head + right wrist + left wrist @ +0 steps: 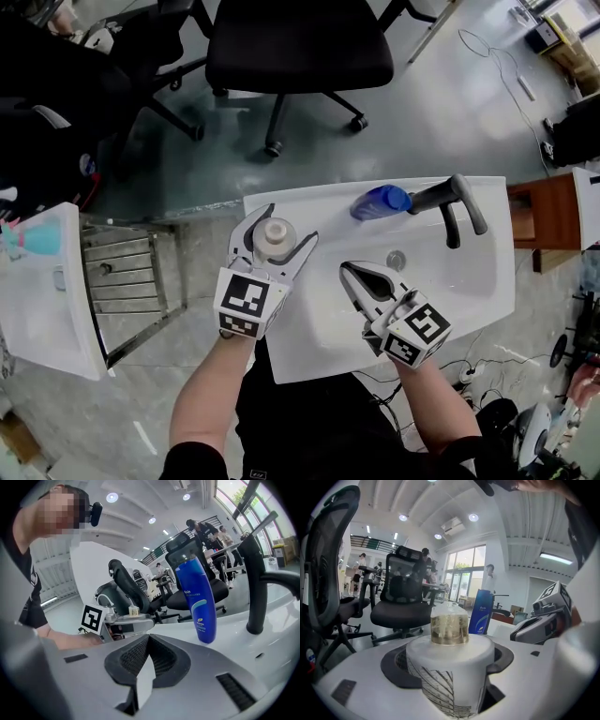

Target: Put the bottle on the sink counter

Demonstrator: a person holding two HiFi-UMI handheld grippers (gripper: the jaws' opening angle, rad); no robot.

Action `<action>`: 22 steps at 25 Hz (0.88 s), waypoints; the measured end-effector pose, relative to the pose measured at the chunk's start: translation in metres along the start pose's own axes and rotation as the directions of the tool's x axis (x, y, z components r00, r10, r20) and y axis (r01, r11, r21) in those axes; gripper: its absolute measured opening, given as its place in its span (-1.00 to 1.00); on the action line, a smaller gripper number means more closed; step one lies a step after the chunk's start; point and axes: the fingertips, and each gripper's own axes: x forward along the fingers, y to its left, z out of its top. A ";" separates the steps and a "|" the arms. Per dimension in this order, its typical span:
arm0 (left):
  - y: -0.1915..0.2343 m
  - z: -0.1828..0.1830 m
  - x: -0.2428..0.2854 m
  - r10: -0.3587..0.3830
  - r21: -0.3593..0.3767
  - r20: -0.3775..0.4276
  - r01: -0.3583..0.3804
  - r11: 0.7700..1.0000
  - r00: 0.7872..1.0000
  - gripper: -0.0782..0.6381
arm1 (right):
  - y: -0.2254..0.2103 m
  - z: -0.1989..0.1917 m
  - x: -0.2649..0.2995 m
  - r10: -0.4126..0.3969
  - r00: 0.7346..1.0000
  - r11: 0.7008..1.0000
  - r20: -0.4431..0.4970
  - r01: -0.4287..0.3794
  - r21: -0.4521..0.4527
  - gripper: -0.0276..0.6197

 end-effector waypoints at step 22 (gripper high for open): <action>0.014 -0.022 0.049 0.059 0.074 -0.120 -0.050 0.996 0.991 0.20 | -0.013 -0.004 -0.009 -0.006 1.000 0.999 0.006 0.005 0.036 -0.87</action>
